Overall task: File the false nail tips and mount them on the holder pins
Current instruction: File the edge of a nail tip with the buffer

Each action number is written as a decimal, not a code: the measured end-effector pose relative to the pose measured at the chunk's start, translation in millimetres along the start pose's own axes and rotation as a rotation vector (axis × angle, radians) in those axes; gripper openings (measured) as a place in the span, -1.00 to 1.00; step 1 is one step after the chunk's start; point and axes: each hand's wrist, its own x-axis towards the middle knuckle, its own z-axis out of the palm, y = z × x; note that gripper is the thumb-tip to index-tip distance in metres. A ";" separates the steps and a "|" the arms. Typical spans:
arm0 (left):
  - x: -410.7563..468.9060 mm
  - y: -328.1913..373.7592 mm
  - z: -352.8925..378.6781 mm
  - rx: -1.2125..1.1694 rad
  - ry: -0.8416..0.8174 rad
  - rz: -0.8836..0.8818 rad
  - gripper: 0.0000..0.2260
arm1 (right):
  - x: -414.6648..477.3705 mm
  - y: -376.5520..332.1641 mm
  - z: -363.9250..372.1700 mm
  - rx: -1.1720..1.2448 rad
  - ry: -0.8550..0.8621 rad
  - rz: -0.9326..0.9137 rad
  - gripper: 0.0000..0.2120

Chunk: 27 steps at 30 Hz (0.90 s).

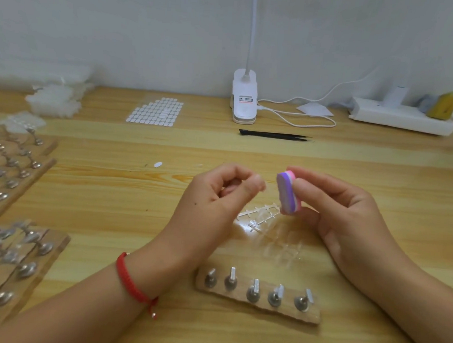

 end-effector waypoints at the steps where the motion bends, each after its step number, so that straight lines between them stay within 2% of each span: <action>1: -1.4 0.3 1.7 0.024 -0.050 0.009 -0.83 | 0.4 -0.1 -0.1 0.010 0.008 -0.004 -0.67; 3: -2.6 0.1 3.2 0.044 -0.059 0.021 -0.80 | -0.8 -1.0 1.8 -0.011 -0.038 -0.005 -0.69; 7: 2.9 -2.2 -1.3 0.010 0.119 -0.021 -0.86 | -2.0 -1.1 3.5 -0.059 -0.059 0.005 -0.71; 10: 1.7 -1.3 1.9 0.071 0.064 0.003 -0.82 | -0.7 -0.2 1.1 0.002 0.006 -0.008 -0.69; 15: 2.7 2.8 -1.3 -0.020 0.170 -0.039 -0.79 | -6.7 -1.7 7.6 -0.109 -0.102 -0.056 -0.74; 19: -0.1 6.7 0.4 -0.033 0.100 -0.015 -0.83 | -6.2 -5.3 4.6 -0.019 0.020 -0.078 -0.68; 21: -0.7 7.7 1.4 -0.024 0.060 -0.005 -0.82 | -6.6 -5.6 4.9 -0.006 0.014 -0.089 -0.65; 25: -0.3 7.4 0.9 -0.023 0.037 -0.003 -0.80 | -8.2 -5.7 7.9 -0.045 -0.042 -0.073 -0.76; 27: -0.4 7.1 1.5 -0.026 0.032 -0.016 -0.80 | -6.5 -7.0 6.2 -0.002 0.027 -0.087 -0.76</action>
